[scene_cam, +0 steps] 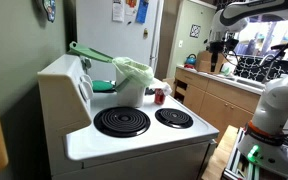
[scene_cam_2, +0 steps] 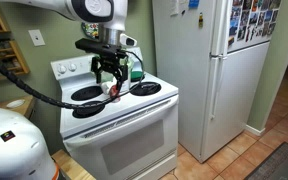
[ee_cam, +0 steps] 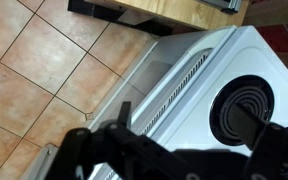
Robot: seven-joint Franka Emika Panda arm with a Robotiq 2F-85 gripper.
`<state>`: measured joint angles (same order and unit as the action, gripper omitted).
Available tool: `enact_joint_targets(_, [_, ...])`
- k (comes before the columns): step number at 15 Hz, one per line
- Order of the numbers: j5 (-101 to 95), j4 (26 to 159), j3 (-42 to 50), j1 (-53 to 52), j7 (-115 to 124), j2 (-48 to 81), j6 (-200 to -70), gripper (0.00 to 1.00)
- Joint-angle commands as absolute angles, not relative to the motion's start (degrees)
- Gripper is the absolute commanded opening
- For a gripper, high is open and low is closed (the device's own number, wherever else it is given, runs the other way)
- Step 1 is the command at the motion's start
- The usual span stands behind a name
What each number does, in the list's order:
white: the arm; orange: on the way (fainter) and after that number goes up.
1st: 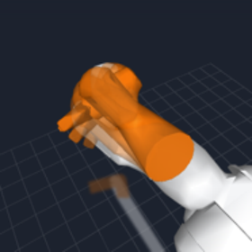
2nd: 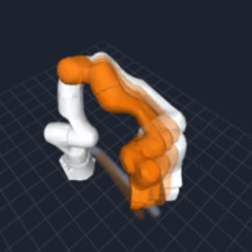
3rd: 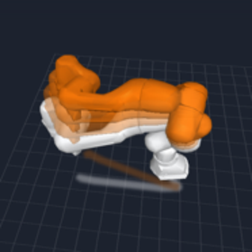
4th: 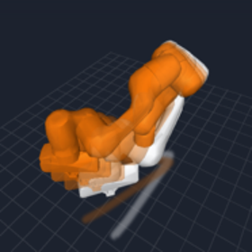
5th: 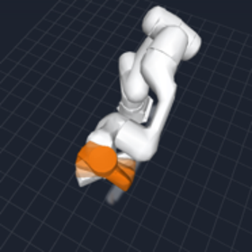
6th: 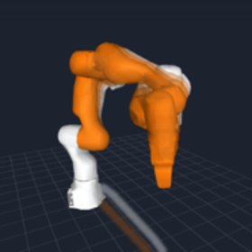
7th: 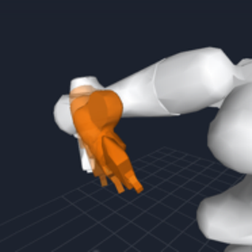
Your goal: Pick up the red coke can and put it in the bin
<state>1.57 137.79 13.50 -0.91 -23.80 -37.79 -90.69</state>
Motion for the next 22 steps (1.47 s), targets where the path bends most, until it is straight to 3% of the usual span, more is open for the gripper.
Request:
enact_joint_targets(1, [1.9, 137.7, 12.9, -0.2, -24.1, -37.6, -90.6, 1.00])
enact_joint_targets(6, [7.2, 137.7, 6.9, -1.6, -15.7, -35.2, -95.7, 1.00])
enact_joint_targets(12, [6.0, 137.6, 8.0, -0.5, -18.4, -35.9, -94.3, 1.00])
enact_joint_targets(17, [17.2, 140.7, 7.5, -4.2, -18.7, -34.0, -113.7, 1.00])
enact_joint_targets(22, [26.1, 139.5, 4.6, -6.3, -12.1, -24.9, -116.5, 1.00])
